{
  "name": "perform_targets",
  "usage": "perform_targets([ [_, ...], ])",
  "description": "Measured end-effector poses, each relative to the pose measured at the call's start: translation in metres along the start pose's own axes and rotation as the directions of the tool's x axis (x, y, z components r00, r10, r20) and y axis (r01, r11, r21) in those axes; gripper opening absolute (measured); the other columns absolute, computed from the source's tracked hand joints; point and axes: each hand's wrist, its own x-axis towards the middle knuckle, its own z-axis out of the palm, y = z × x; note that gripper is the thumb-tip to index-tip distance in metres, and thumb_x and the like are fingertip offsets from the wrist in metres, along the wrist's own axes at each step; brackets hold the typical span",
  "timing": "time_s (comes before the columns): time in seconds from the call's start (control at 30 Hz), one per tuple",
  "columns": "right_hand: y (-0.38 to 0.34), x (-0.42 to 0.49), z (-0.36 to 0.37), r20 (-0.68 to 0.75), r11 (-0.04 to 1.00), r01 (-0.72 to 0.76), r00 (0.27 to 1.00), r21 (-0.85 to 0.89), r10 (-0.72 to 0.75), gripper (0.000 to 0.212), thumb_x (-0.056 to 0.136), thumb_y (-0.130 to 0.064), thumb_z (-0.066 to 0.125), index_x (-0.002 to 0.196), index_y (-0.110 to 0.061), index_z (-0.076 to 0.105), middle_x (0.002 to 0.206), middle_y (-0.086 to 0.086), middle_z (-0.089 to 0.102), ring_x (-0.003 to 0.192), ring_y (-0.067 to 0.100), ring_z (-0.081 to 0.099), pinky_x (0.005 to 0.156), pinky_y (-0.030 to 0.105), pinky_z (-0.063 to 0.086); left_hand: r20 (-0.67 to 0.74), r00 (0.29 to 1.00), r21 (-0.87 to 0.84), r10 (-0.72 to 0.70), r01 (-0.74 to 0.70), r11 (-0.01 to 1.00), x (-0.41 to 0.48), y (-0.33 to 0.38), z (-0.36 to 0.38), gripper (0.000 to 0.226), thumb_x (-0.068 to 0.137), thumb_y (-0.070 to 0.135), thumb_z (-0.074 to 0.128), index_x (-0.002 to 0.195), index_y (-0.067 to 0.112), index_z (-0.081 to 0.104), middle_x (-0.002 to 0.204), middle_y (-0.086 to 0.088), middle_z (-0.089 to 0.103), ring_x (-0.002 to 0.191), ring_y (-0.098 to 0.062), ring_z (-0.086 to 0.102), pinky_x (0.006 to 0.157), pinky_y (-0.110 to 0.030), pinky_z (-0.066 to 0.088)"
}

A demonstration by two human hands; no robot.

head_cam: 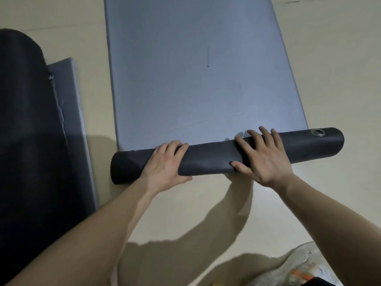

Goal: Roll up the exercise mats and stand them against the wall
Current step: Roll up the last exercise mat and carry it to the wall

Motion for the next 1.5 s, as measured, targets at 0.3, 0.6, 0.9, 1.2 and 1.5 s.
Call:
perform_targets([
  [0.3,-0.012,0.023,-0.036,0.345,0.989,0.134,0.933,-0.065,-0.104,0.08,0.076,-0.048,0.068,0.148,-0.034,0.035,0.131,-0.002,0.053,0.112,0.028,0.057,0.099,0.045,0.039,0.185,0.978,-0.164,-0.095,0.126,0.978,-0.009,0.005,-0.034,0.076,0.075,0.056,0.078,0.139,0.034,0.045,0.133,0.007,0.053,0.115,-0.022,0.056,0.097,-0.035,0.043],
  [0.6,-0.043,-0.002,-0.037,0.401,0.93,-0.053,0.91,0.363,-0.104,0.083,0.07,-0.058,0.083,0.142,-0.031,0.053,0.137,-0.005,0.061,0.13,0.025,0.053,0.11,0.043,0.041,0.577,0.806,-0.357,-0.131,0.393,0.847,-0.016,-0.046,-0.055,0.069,0.073,0.044,0.087,0.135,0.035,0.06,0.122,0.009,0.067,0.107,-0.012,0.063,0.103,-0.035,0.048],
  [0.9,-0.012,0.001,-0.024,0.234,0.981,0.015,0.97,0.192,-0.06,0.08,0.094,-0.07,0.012,0.159,-0.026,0.03,0.152,0.005,0.046,0.141,0.03,0.04,0.118,0.054,0.023,-0.332,0.92,0.003,-0.21,0.223,0.975,-0.042,0.012,-0.03,0.054,0.089,0.05,0.059,0.132,0.018,0.063,0.135,-0.01,0.062,0.124,-0.039,0.056,0.1,-0.051,0.045],
  [1.2,-0.049,0.004,-0.013,0.019,0.999,-0.025,0.999,-0.02,0.025,0.114,0.067,-0.05,0.087,0.157,-0.007,0.031,0.156,0.024,0.038,0.146,0.045,0.032,0.12,0.061,0.016,0.092,0.974,0.083,-0.206,0.199,0.977,0.028,-0.014,-0.052,0.117,0.071,0.077,0.069,0.158,0.019,0.018,0.159,-0.005,0.034,0.148,-0.029,0.027,0.122,-0.041,0.02],
  [1.5,-0.01,0.111,-0.042,0.195,0.996,0.085,0.978,-0.017,-0.08,0.116,0.057,-0.072,0.078,0.15,-0.029,0.024,0.136,0.001,0.05,0.125,0.027,0.051,0.116,0.047,0.03,0.048,0.992,0.217,-0.12,0.107,0.97,0.048,-0.059,-0.066,0.108,0.066,0.066,0.078,0.152,0.03,0.024,0.144,0.001,0.047,0.128,-0.027,0.049,0.112,-0.042,0.036],
])
